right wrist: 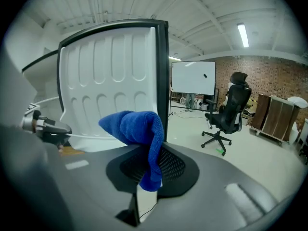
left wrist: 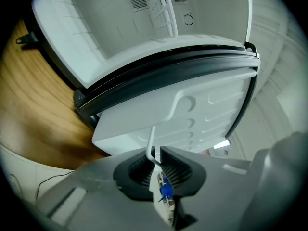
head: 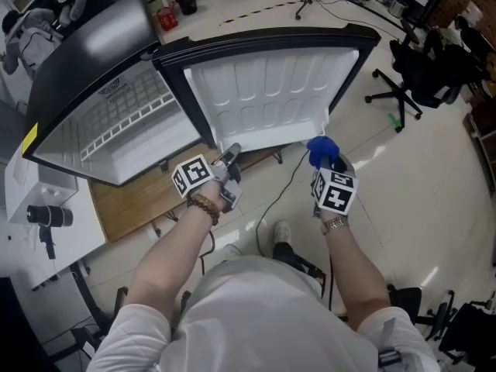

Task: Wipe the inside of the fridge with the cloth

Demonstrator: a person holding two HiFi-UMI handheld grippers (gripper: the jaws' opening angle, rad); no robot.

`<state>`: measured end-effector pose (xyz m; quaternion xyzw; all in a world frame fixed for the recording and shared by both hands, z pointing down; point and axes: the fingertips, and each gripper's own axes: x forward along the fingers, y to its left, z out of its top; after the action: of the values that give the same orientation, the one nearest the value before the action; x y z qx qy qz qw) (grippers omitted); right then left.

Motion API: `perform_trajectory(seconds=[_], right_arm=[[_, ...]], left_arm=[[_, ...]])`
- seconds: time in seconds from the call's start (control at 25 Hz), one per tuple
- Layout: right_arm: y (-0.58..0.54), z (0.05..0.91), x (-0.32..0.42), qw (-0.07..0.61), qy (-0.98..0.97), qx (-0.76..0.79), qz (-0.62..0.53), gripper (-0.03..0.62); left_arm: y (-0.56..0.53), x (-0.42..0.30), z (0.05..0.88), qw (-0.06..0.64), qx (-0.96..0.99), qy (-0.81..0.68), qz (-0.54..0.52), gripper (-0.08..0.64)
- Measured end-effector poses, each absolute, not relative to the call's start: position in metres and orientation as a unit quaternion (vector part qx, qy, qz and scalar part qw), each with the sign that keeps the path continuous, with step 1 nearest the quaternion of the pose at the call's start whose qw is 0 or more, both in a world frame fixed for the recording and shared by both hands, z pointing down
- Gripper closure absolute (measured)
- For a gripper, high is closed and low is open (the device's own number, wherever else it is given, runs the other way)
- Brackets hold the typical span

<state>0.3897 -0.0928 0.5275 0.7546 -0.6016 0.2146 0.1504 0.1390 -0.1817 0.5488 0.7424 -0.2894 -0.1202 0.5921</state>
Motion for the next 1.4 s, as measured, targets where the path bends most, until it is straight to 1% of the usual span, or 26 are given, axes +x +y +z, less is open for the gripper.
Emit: perform_trajectory(seconds=[0.32,0.84,0.96,1.4], right_arm=[[-0.111,0.494,0.353,0.149,-0.663,0.708,0.189,0.554],[-0.136,0.484,0.312,0.163,-0.726,0.645,0.174,0.554],[-0.139,0.478,0.304,0.165,-0.734,0.637,0.167,0.554],[-0.133,0.464,0.285,0.167,-0.735,0.637,0.162,0.554]], left_arm=[[-0.195,0.138,0.568,0.591,0.729,-0.322,-0.12,0.529],[-0.198,0.14,0.571,0.571,0.733,-0.352,-0.111,0.496],[-0.197,0.141,0.571,0.571,0.735,-0.351,-0.107,0.477],[-0.205,0.14,0.577,0.58,0.723,-0.362,-0.099,0.469]])
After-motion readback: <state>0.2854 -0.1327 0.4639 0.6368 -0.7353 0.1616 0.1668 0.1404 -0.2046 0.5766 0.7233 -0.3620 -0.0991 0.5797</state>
